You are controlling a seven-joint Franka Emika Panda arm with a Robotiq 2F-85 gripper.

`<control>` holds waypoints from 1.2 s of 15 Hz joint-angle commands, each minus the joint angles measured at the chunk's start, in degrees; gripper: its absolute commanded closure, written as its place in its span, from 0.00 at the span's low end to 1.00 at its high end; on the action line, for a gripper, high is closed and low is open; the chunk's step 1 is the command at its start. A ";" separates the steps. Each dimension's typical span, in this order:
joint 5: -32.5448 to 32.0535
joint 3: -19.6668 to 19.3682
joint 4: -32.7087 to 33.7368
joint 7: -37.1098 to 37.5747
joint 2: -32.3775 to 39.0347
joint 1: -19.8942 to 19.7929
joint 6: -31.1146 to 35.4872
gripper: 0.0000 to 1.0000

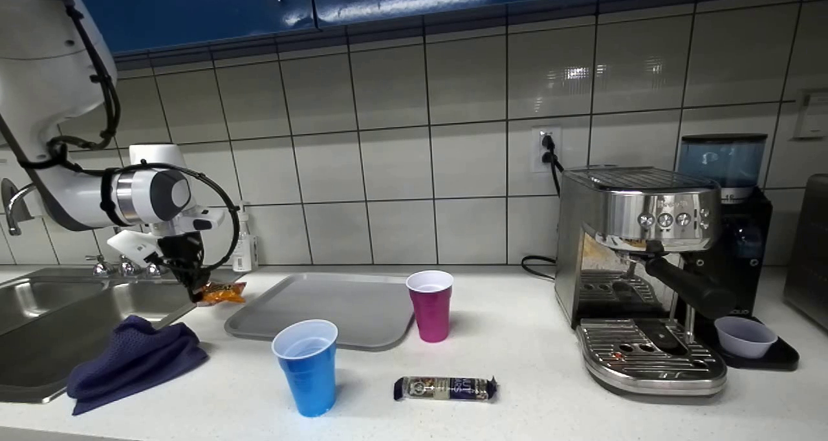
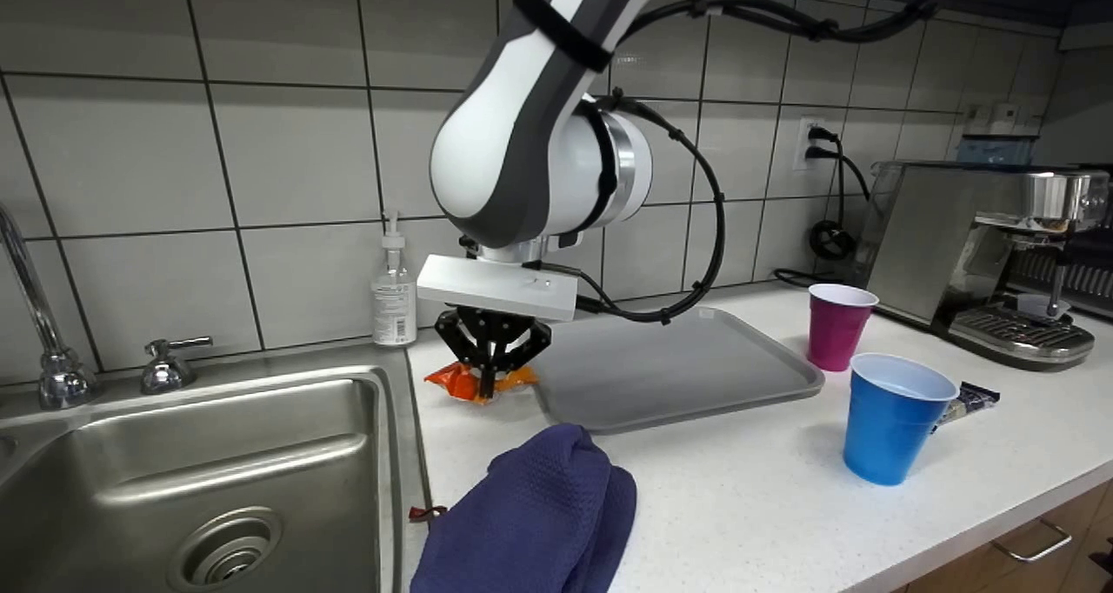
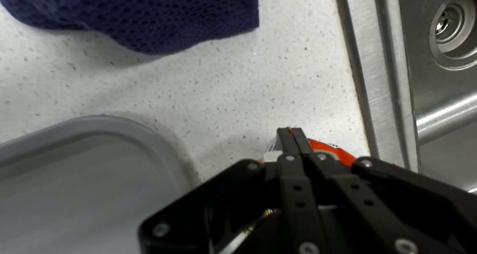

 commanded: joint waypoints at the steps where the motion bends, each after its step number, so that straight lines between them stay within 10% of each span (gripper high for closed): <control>1: -1.06 -0.01 0.11 -0.68 -0.41 0.32 -1.20 0.71; 12: -0.53 0.52 -1.85 -2.35 -2.62 -0.59 -1.12 0.01; 18: -0.31 1.23 -4.45 -5.84 -6.21 -1.59 -2.71 0.00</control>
